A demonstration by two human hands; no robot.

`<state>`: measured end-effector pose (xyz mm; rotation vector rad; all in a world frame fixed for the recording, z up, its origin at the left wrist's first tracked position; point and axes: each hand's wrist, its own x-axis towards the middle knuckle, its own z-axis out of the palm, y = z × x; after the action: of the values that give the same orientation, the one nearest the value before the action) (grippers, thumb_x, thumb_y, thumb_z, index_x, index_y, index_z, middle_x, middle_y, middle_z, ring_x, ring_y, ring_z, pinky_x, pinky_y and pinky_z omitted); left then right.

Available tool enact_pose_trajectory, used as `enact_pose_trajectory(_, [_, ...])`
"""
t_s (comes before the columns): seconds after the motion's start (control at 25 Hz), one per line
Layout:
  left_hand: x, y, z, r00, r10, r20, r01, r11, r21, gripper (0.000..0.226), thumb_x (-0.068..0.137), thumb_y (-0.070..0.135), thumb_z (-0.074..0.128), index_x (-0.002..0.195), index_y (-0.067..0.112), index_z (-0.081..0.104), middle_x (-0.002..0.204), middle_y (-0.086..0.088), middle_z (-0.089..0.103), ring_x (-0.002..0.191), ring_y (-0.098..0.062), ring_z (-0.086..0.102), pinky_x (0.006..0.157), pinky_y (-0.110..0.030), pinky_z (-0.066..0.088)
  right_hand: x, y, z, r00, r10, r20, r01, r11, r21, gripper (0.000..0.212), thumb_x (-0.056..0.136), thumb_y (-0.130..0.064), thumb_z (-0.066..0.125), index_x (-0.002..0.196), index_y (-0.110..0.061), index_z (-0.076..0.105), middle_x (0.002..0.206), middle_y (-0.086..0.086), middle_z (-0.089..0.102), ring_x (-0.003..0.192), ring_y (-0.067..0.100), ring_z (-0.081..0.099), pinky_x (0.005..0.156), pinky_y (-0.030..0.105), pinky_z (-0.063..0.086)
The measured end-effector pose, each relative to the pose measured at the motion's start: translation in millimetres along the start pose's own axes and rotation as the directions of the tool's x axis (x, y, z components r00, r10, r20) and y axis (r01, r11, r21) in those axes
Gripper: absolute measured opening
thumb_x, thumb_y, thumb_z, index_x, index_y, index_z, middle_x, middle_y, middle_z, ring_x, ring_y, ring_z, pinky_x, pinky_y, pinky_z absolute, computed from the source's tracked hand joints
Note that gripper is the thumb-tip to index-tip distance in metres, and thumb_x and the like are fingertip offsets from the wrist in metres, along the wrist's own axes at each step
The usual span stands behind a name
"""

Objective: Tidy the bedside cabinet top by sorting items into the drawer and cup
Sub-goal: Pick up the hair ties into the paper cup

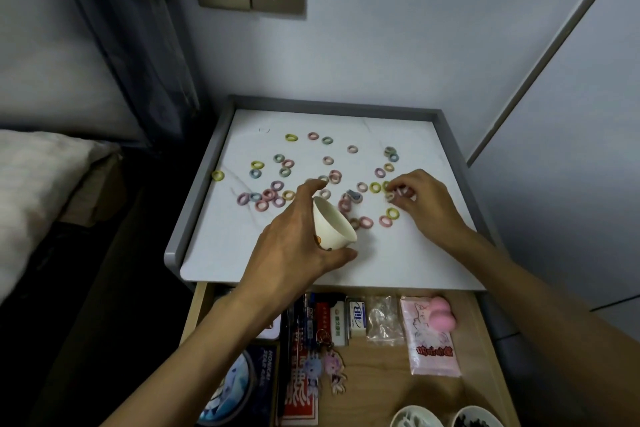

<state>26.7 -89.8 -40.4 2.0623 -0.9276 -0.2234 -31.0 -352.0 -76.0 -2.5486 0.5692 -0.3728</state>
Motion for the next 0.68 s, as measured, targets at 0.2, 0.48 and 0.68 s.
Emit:
enact_pose_trajectory(0.2, [0,-1,-1,1.000,-0.009,0.012,0.009,1.000,0.009,0.094,0.067,0.050,0.082,0.140,0.044,0.023,0.109,0.019,0.048,0.089,-0.007,0.058,0.065,-0.007,0.039,7,-4,7,0.996,0.081,0.046,-0.072,0.984,-0.164,0.015,0.092,-0.014,0.064,0.105,-0.009,0.066,0.107,0.012,0.062,0.091,0.020,0.058,0.077,0.024,0.045])
enact_pose_trajectory(0.48, [1,2,-1,1.000,-0.012,0.021,0.012,1.000,0.017,0.095,0.067,0.048,0.084,0.140,0.042,0.024,0.107,0.019,0.047,0.088,-0.007,0.055,0.067,-0.009,0.042,-9,-68,-36,0.993,-0.013,-0.119,0.046,0.958,0.284,0.006,0.092,-0.015,0.063,0.093,-0.021,0.063,0.085,-0.020,0.063,0.082,0.002,0.062,0.066,0.002,0.042])
enact_pose_trajectory(0.68, [4,4,1,0.999,-0.022,0.047,0.025,0.997,-0.069,0.096,0.066,0.041,0.086,0.141,0.038,0.026,0.104,0.021,0.059,0.090,-0.003,0.061,0.078,-0.022,0.051,-39,-114,-34,0.865,-0.343,0.366,0.215,0.913,0.347,0.025,0.086,0.000,0.067,0.105,-0.015,0.072,0.093,-0.010,0.068,0.087,0.002,0.063,0.078,0.016,0.049])
